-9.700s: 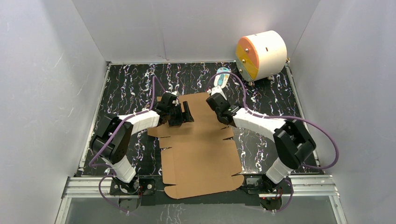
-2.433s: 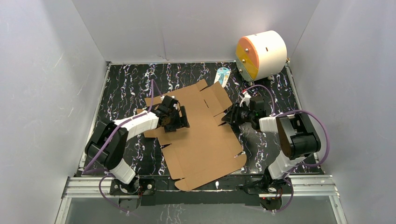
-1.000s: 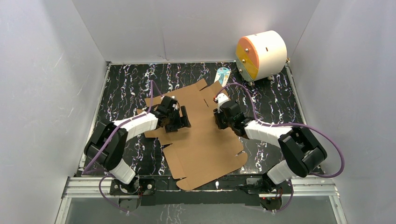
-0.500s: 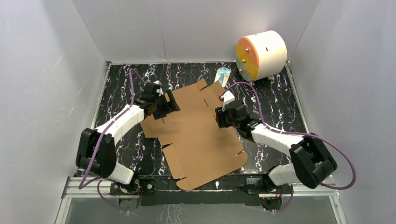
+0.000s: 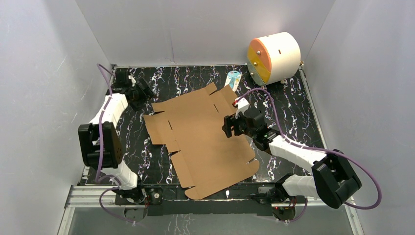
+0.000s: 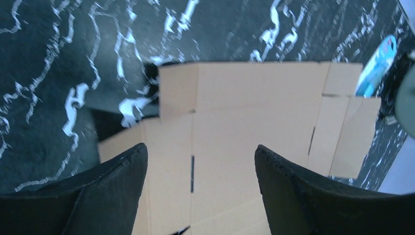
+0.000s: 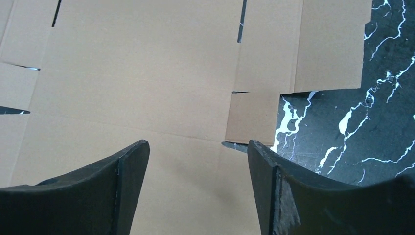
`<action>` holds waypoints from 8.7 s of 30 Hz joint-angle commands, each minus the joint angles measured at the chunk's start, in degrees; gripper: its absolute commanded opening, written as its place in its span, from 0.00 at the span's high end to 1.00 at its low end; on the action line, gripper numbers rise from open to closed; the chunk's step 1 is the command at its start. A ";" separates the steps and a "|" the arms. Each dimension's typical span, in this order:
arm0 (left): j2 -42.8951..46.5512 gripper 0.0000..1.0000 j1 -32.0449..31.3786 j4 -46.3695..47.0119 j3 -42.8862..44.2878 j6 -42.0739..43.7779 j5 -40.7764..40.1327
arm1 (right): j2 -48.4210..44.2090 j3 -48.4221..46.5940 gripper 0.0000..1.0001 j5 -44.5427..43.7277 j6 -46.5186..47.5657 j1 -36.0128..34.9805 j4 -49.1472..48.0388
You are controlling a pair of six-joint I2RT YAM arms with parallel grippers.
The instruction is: Fold the paper box
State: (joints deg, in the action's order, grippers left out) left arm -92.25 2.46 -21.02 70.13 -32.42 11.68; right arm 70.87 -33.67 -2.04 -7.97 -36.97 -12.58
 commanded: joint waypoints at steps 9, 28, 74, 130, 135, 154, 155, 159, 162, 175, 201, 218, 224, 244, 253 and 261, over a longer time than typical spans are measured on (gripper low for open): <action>-17.46 0.33 4.91 -0.11 9.84 3.89 10.99 | -3.28 0.90 0.10 3.89 0.10 0.25 -4.65; -21.24 0.93 4.65 4.52 11.35 11.87 23.02 | -0.41 -2.44 0.10 5.96 0.93 0.32 -4.02; 2.46 0.97 -12.88 29.01 -5.13 25.69 17.62 | 49.93 -84.38 0.01 38.23 48.18 13.94 51.92; 33.78 0.65 -22.36 25.21 -37.43 -10.03 7.28 | 22.34 -41.02 1.00 13.49 71.08 0.29 10.19; 34.19 0.65 -26.85 25.36 -41.95 -12.17 4.67 | 19.82 -37.82 1.00 11.88 72.41 -1.09 7.51; 15.22 0.73 -34.71 43.00 -47.02 -14.70 -4.53 | 13.32 -26.19 1.00 2.47 77.03 -9.83 0.10; 14.14 0.74 -34.71 43.77 -47.01 -14.75 -4.89 | 12.83 -25.58 1.00 2.31 77.05 -10.33 -0.29; 9.06 0.75 -34.71 47.33 -46.63 -14.93 -5.54 | 11.18 -23.92 1.00 -0.25 77.13 -12.03 -1.46; 6.36 0.76 -34.71 49.05 -45.87 -14.90 -6.63 | 10.04 -23.07 1.00 -1.63 77.84 -13.22 -1.82; 4.47 0.75 -34.71 49.70 -40.07 -11.67 -10.18 | 4.70 -16.64 1.00 -6.46 75.67 -17.33 -3.31; 28.70 0.58 -34.80 32.88 -53.64 -20.38 -12.88 | 5.19 -9.93 1.00 -12.97 77.34 -17.26 -17.41; 14.65 0.60 -34.76 45.96 -47.17 -17.91 -14.98 | 9.63 -9.36 1.00 -11.16 79.96 -15.29 -24.73; 15.35 0.57 -33.45 46.37 -44.93 -16.20 -14.95 | 10.84 -8.79 1.00 -11.09 81.27 -14.10 -26.66; 16.18 0.49 -10.26 55.81 -44.28 -21.07 -0.98 | 9.34 -9.55 1.00 -7.91 82.50 -12.60 -24.88; 1.83 0.48 -9.72 64.03 -39.48 -20.27 1.57 | 8.35 -9.86 1.00 -6.86 83.22 -12.64 -22.52; -2.60 0.50 -9.88 68.47 -38.53 -19.40 5.79 | 7.86 -10.51 1.00 -5.72 83.46 -13.01 -19.39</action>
State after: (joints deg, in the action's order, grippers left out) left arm -94.13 -7.60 42.09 29.95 -53.04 14.46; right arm 80.31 -42.50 -9.43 75.11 -49.71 -32.40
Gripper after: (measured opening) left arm 0.508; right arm 0.060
